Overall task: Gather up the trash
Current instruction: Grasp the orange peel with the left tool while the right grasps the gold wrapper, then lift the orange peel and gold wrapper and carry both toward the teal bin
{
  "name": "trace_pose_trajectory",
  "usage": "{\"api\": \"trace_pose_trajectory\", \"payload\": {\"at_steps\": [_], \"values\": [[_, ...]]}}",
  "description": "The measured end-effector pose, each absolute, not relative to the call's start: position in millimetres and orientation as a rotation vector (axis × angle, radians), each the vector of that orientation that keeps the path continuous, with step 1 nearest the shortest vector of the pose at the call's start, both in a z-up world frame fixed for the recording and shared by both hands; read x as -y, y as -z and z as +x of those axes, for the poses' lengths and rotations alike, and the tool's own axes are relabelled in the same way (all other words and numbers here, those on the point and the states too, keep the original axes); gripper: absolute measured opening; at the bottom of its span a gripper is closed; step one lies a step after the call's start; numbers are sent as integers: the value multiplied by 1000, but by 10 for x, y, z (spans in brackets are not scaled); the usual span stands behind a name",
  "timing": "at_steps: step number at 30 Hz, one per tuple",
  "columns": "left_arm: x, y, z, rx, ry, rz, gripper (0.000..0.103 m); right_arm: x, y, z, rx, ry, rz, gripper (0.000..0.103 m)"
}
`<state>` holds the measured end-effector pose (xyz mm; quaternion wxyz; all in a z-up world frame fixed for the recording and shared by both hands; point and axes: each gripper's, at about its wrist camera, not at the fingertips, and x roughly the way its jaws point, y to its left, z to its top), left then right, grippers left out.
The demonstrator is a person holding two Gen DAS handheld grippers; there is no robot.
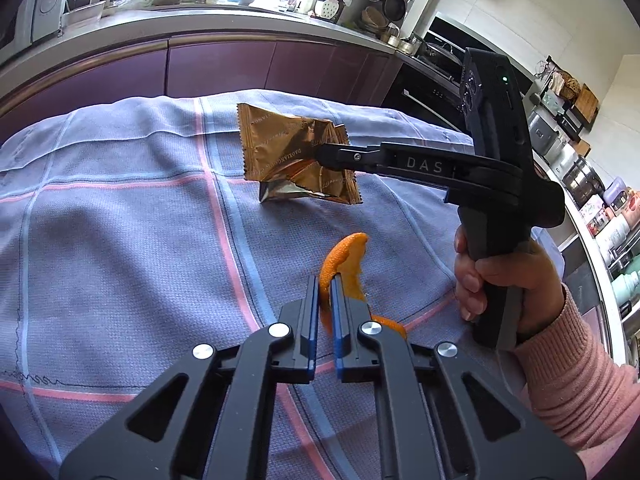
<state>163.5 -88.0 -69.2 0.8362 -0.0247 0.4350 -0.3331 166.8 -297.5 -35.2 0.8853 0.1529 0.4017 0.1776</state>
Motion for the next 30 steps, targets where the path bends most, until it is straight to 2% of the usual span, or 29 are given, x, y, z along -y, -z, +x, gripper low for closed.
{"api": "trace_pose_trajectory", "payload": {"at_steps": [30], "values": [[37,389,1435,-844,536,-119,6,2984,147,1078,-752,-449,458,14]]}}
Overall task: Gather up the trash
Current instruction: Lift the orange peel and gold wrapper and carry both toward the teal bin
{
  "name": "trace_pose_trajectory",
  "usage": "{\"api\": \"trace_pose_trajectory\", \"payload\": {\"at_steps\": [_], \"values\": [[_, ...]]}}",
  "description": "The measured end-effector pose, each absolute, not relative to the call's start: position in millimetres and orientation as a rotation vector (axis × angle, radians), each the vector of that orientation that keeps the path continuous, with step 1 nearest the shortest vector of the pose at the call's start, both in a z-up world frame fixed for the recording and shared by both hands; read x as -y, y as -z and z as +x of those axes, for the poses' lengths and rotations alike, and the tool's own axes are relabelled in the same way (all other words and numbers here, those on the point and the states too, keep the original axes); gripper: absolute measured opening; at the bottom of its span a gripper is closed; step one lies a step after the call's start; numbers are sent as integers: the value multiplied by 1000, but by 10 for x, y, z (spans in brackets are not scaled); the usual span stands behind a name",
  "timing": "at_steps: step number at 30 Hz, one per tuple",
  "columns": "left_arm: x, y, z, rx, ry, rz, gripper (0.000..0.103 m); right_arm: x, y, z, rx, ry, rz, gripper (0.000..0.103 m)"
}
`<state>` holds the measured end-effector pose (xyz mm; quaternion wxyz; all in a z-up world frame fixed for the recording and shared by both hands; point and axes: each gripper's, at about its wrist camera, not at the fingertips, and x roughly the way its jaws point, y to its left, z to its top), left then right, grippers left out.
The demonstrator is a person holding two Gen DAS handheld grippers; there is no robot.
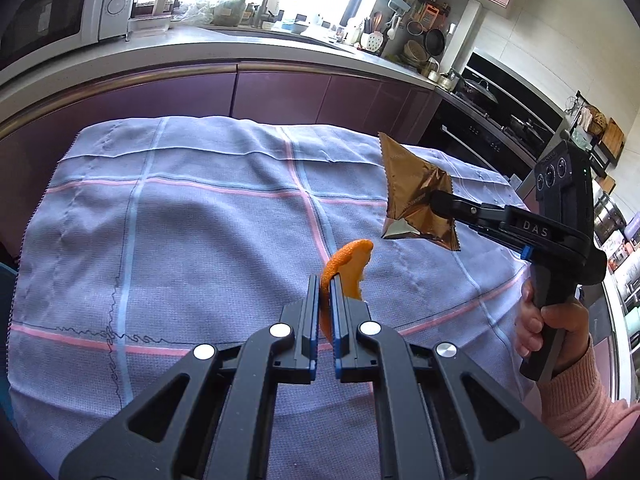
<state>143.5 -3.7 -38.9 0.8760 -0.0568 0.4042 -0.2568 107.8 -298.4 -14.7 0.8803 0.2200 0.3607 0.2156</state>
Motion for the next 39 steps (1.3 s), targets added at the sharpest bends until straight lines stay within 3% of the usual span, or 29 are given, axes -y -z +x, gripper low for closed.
{"api": "trace_pose_trajectory", "payload": {"at_steps": [39], "values": [[-815,289,1101,-798,376,-205,6,2158,187,845,-790,-601,459,14]]}}
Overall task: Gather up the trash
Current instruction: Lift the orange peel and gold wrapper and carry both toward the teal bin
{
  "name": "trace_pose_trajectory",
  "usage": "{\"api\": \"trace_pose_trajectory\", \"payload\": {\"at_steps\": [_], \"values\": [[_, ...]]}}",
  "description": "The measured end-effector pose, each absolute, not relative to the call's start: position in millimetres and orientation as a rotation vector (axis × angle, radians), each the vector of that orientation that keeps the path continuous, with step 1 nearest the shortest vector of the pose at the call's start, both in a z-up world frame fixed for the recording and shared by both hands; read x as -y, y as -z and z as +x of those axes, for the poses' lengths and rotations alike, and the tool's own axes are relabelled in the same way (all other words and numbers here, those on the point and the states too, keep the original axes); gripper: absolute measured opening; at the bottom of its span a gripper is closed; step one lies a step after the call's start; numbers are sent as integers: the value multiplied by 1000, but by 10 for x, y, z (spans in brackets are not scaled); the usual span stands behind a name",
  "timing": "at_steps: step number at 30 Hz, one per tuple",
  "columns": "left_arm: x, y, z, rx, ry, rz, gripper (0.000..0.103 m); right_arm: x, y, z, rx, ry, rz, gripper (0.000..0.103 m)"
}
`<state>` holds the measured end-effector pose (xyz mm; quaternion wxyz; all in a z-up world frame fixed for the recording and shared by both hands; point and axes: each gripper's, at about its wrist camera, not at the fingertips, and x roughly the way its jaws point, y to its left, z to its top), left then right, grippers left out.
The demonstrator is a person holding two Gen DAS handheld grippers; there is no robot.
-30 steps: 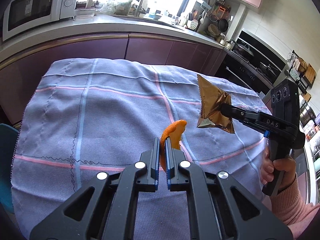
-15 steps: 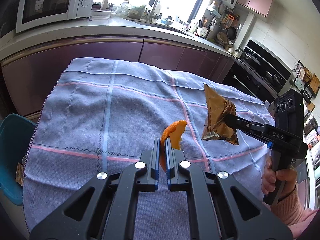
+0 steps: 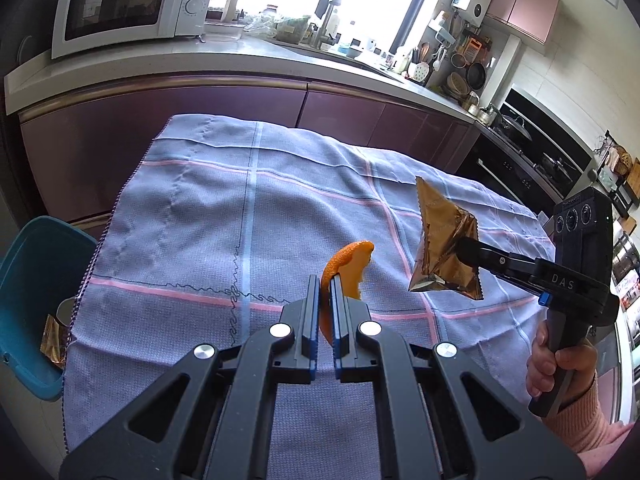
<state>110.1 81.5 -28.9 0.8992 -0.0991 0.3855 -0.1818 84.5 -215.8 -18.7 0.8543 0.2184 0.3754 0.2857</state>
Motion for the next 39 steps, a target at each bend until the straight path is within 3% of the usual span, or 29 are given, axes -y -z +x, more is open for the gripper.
{"api": "trace_pose_trajectory", "payload": {"at_steps": [39], "values": [[-1266,212,892,-760,286,-240,6,1679,138,856,-799,-683,443,14]]}}
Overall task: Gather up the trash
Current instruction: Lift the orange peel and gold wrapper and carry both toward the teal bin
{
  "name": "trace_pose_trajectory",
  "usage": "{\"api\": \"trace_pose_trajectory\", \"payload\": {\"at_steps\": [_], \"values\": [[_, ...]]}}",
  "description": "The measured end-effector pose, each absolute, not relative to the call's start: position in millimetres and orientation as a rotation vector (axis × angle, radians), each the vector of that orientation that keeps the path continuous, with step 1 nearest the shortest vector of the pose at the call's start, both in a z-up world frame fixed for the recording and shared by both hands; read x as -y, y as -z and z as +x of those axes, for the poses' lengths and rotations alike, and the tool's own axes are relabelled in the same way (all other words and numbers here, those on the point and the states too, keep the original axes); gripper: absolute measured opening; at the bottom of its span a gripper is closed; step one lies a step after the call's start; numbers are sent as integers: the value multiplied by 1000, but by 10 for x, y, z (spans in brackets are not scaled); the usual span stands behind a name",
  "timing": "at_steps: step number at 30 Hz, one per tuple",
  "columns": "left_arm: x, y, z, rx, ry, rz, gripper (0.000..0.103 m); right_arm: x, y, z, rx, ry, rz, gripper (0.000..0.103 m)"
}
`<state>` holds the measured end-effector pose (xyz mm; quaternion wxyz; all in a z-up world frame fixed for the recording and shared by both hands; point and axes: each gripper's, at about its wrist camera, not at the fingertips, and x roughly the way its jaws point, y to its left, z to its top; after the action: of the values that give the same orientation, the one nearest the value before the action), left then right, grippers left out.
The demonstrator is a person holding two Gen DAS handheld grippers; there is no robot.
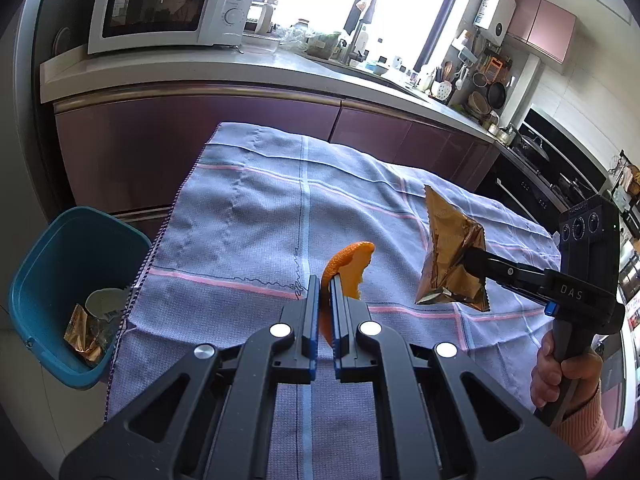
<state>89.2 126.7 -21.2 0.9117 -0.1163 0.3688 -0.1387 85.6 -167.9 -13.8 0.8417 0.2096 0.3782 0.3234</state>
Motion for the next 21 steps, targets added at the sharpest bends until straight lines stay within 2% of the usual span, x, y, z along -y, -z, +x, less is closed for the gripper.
{"api": "trace_pose_trajectory", "payload": {"at_steps": [21], "values": [[-1474,159,796,-750,246,-261,6,1498,129,860,-806,-714,431,14]]}}
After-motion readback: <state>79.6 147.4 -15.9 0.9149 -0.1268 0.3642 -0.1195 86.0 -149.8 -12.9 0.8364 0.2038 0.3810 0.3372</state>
